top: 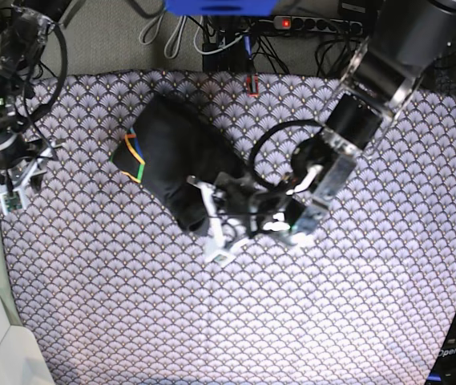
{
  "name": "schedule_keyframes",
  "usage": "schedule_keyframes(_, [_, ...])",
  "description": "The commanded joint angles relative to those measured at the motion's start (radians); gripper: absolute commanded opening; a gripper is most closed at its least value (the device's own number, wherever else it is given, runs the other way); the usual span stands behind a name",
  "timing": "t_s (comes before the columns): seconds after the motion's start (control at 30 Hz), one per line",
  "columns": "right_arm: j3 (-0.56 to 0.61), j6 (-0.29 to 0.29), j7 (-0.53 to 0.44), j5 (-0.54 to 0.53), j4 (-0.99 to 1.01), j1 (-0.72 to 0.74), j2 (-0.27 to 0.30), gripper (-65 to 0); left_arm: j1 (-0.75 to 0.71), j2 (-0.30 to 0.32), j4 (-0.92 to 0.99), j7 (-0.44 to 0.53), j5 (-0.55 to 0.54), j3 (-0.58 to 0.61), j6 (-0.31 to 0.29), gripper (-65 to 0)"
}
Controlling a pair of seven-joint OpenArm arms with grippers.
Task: Fold the T-shirt properly
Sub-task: 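Rotate the bundle with the left gripper and set it down upright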
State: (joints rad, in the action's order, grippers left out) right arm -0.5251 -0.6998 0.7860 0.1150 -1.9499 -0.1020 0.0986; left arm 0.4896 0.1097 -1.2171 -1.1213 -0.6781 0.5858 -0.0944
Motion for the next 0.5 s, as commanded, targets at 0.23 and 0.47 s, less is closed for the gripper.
schedule_keyframes(0.23, [-0.157, 0.002, -0.021, -0.010, -0.016, 0.026, 0.008, -37.0, 0.116, -0.084, -0.014, 0.005, 0.263, 0.141, -0.106, -64.6])
schedule_keyframes(0.47, [-0.252, 0.002, -0.021, -0.010, -0.013, 0.017, 0.010, -37.0, 0.090, -0.133, -0.002, 0.165, 0.535, 0.210, -0.285, -64.6])
